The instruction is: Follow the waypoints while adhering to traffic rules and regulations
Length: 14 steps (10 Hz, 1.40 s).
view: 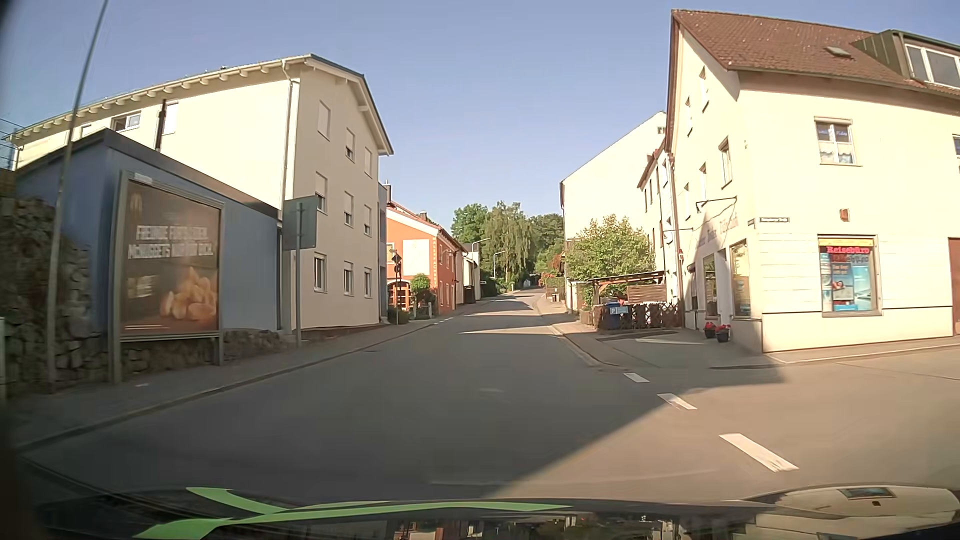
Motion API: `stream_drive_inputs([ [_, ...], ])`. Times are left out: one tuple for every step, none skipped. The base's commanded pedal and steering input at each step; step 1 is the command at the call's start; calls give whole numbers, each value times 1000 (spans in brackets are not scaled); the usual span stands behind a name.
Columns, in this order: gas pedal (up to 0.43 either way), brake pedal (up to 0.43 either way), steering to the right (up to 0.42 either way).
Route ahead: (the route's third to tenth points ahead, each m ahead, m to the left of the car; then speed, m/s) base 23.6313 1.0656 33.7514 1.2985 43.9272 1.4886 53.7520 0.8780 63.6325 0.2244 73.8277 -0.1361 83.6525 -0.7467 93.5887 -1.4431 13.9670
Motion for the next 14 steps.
stream_drive_inputs([
  [209, 0, 0],
  [209, 0, -1],
  [220, 0, -2],
  [220, 0, -2],
  [228, 0, -2],
  [260, 0, -2],
  [260, 0, -2],
  [268, 0, 0],
  [268, 0, 1],
  [268, 0, 1],
  [280, 0, 1],
  [280, 0, 1],
  [280, 0, 2],
  [268, 0, 2],
])
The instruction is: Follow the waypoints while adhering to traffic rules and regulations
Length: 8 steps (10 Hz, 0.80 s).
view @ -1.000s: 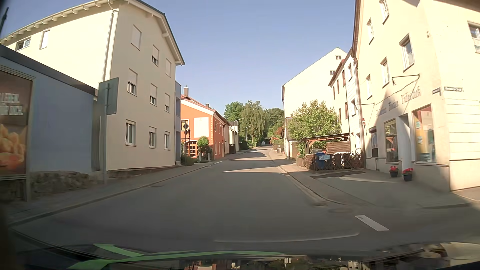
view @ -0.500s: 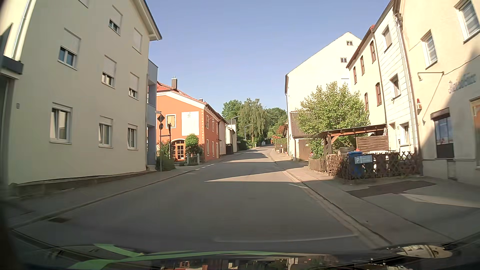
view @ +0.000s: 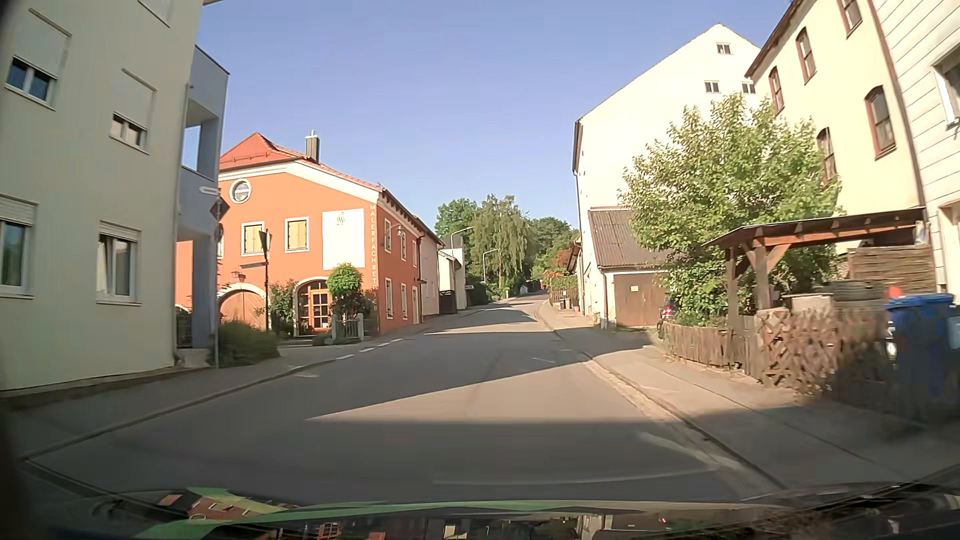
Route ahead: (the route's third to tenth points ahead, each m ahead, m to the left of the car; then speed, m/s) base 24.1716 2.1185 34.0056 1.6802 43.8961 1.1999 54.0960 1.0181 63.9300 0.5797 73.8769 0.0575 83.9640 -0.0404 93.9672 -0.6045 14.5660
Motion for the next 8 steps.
stream_drive_inputs([
  [240, 0, 2],
  [240, 0, 3],
  [240, 0, 2],
  [240, 0, 3],
  [240, 0, 2],
  [240, 0, 0],
  [248, 0, -1],
  [248, 0, -1],
])
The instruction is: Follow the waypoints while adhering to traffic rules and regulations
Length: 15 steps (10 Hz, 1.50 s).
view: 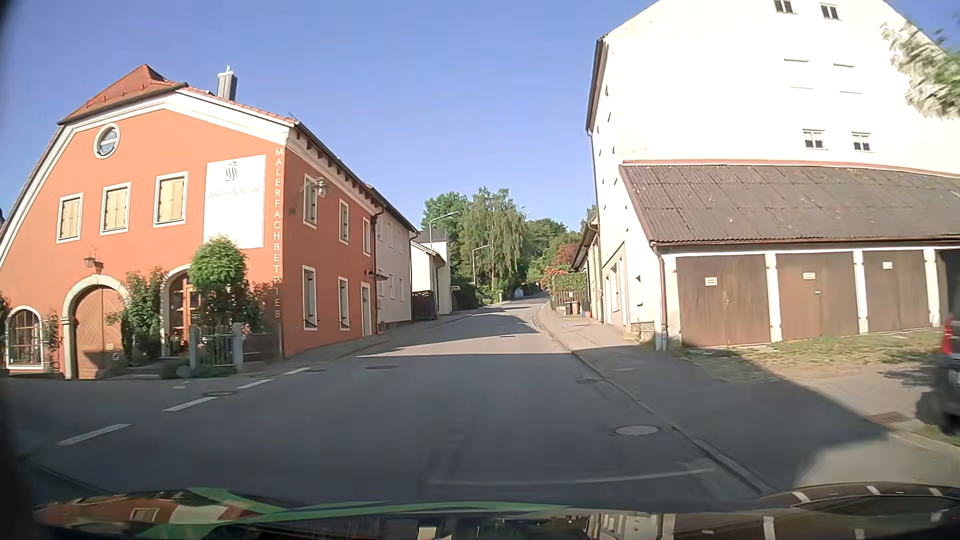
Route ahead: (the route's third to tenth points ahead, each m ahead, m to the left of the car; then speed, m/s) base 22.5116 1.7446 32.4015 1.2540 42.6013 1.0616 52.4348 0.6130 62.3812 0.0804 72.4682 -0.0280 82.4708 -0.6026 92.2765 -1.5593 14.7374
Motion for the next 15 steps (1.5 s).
stream_drive_inputs([
  [248, 0, -1],
  [240, 0, -1],
  [220, 0, -3],
  [220, 0, -8],
  [228, 0, -12],
  [240, 0, -12],
  [248, 0, -12],
  [248, 0, -9],
  [248, 0, -5],
  [248, 0, -3],
  [197, 0, -3],
  [177, 0, -3],
  [177, 0, -3],
  [189, 0, -3],
  [197, 0, -3],
])
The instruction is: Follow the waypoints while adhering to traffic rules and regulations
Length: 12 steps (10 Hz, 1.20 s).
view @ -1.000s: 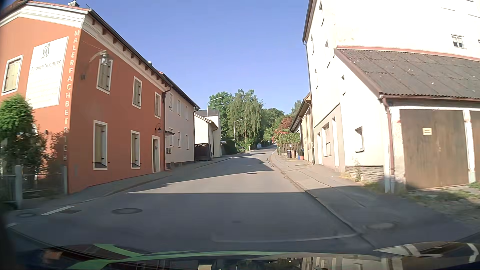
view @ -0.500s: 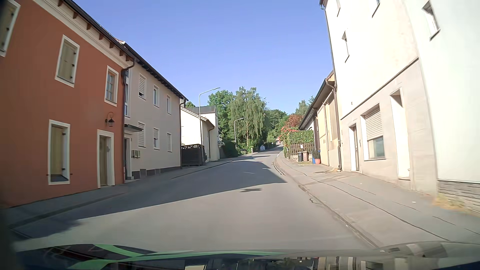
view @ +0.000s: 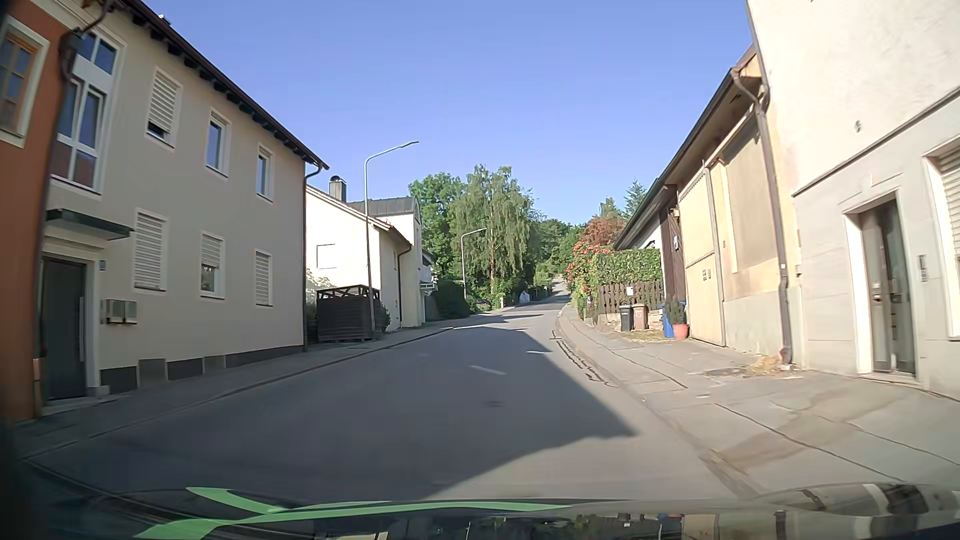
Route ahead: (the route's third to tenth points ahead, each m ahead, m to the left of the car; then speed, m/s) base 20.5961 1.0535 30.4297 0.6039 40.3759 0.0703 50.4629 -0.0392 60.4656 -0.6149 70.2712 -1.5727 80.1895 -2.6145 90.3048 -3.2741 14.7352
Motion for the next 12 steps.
stream_drive_inputs([
  [209, 0, -2],
  [228, 0, 0],
  [228, 0, 1],
  [228, 0, 1],
  [220, 0, 2],
  [209, 0, 2],
  [209, 0, 3],
  [209, 0, 2],
  [209, 0, 3],
  [209, 0, 3],
  [209, 0, 3],
  [220, 0, 4],
])
